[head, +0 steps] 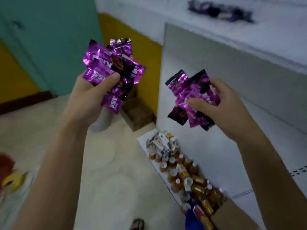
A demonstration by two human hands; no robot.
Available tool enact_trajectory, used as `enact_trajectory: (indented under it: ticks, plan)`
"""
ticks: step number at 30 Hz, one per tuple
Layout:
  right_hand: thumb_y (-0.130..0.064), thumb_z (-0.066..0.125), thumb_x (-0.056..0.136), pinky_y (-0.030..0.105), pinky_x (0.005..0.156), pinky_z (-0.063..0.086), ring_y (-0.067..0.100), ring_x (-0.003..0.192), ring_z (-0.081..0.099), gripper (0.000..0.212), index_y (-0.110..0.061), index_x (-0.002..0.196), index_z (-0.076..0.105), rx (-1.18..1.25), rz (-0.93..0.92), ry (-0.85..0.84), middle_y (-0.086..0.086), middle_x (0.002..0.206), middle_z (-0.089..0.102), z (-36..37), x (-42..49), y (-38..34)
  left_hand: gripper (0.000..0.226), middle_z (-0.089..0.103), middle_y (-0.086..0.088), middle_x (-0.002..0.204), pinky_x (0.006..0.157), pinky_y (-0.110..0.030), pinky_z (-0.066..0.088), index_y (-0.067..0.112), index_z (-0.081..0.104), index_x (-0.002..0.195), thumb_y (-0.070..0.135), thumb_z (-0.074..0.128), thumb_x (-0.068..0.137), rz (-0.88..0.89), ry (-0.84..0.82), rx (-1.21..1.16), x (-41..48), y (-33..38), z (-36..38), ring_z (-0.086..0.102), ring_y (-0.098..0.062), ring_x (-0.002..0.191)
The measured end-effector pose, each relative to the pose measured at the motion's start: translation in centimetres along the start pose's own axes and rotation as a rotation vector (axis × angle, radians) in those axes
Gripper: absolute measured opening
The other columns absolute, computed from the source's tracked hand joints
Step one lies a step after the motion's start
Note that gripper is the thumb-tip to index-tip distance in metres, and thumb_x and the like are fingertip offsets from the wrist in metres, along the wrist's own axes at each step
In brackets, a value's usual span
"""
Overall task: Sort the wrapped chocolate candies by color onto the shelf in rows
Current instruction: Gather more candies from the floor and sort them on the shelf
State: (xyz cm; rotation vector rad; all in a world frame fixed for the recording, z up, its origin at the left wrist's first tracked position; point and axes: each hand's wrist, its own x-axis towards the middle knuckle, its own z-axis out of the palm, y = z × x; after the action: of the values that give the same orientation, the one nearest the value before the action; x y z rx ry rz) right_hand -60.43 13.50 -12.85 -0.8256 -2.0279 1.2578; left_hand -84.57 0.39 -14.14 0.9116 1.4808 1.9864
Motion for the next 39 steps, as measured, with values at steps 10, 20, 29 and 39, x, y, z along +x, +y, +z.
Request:
enact_trajectory:
  ticks: [10,20,29,39]
  plan:
    - [-0.040,0.072,0.061,0.014,0.061,0.053,0.003,0.072,0.070,0.047,-0.030,0.105,0.059,-0.208,0.029,0.538,-0.016,0.088,0.072,-8.0,-5.4,-11.3,0.036,0.073,-0.006,0.100,0.076,-0.031,0.056,0.007,0.059,0.114,0.009,0.063,0.078,0.069,-0.860,-0.192,11.8,9.7,17.8,0.070,-0.022,0.093]
    - [-0.017,0.071,0.079,0.022,0.063,0.057,0.016,0.077,0.072,0.018,-0.013,0.094,0.063,-0.143,0.311,0.920,0.007,0.085,0.074,-21.4,-10.5,-12.9,0.030,0.071,-0.013,0.101,0.064,-0.030,0.059,0.003,0.061,0.112,-0.008,0.059,0.085,-0.221,-1.278,0.019,10.1,9.5,37.3,0.073,-0.020,0.079]
    - [-0.007,0.070,0.077,0.029,0.066,0.059,0.021,0.070,0.065,0.013,-0.006,0.086,0.061,-0.072,0.482,0.794,0.013,0.083,0.065,-31.1,-2.4,-7.3,0.016,0.067,-0.017,0.092,0.069,-0.030,0.060,0.002,0.062,0.090,-0.012,0.055,0.084,-0.276,-1.300,0.335,11.5,5.6,45.0,0.069,-0.023,0.074]
    - [-0.007,0.065,0.083,0.027,0.068,0.058,0.018,0.071,0.067,0.007,-0.009,0.089,0.062,0.016,0.400,0.692,0.009,0.084,0.068,-33.1,-0.8,-3.6,0.017,0.070,-0.016,0.096,0.065,-0.027,0.059,0.002,0.064,0.097,-0.008,0.059,0.084,-0.229,-1.276,0.340,12.4,4.2,45.3,0.071,-0.021,0.074]
